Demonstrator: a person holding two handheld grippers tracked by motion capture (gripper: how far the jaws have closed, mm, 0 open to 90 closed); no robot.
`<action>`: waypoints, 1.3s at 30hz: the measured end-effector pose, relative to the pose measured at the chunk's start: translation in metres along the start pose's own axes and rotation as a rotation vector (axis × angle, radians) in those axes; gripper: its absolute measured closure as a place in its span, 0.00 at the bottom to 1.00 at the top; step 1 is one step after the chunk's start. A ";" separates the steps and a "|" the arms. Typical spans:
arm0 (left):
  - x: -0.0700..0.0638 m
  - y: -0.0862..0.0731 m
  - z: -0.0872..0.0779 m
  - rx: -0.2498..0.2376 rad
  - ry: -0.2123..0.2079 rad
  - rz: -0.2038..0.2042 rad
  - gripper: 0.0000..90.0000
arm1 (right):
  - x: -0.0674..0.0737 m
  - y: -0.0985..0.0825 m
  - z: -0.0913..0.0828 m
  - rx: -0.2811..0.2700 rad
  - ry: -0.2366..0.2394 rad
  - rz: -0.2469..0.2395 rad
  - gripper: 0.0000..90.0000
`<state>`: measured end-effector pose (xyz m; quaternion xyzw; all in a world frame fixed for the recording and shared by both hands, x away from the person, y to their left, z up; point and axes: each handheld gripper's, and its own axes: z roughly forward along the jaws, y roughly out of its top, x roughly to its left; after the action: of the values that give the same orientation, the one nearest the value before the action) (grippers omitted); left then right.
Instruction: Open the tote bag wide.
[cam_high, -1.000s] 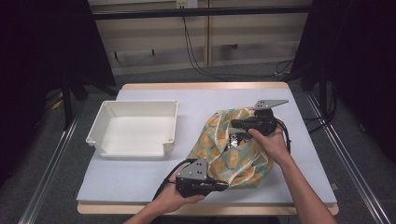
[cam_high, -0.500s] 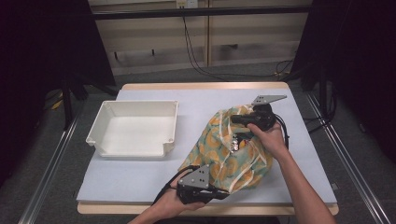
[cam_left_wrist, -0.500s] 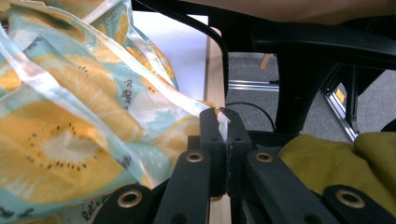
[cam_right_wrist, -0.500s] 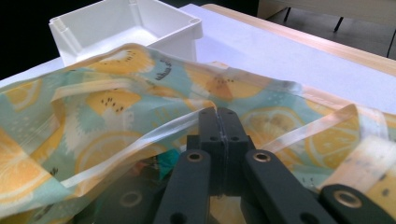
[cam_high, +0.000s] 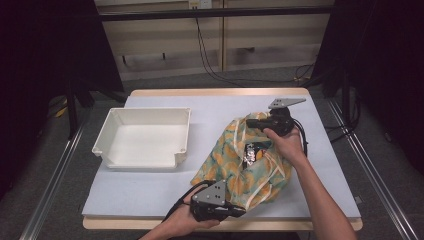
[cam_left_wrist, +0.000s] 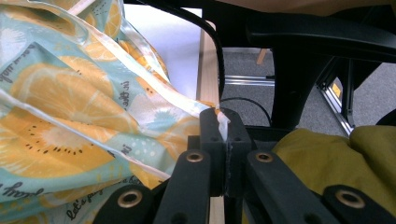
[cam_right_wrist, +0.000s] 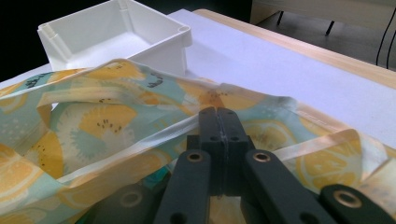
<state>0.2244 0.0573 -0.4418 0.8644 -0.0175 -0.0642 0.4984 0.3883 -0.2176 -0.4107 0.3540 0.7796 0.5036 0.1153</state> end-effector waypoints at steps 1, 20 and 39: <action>0.000 0.000 0.000 0.000 0.001 0.000 1.00 | 0.000 -0.001 0.001 0.003 -0.001 0.000 1.00; 0.006 -0.002 -0.006 -0.044 0.034 -0.037 0.91 | 0.003 0.002 -0.013 -0.015 -0.011 -0.011 0.81; 0.004 -0.006 -0.022 -0.080 0.088 -0.070 0.77 | 0.009 0.001 -0.039 -0.053 -0.035 -0.011 0.57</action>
<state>0.2313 0.0787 -0.4360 0.8458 0.0372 -0.0439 0.5303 0.3613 -0.2385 -0.3903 0.3551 0.7657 0.5173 0.1411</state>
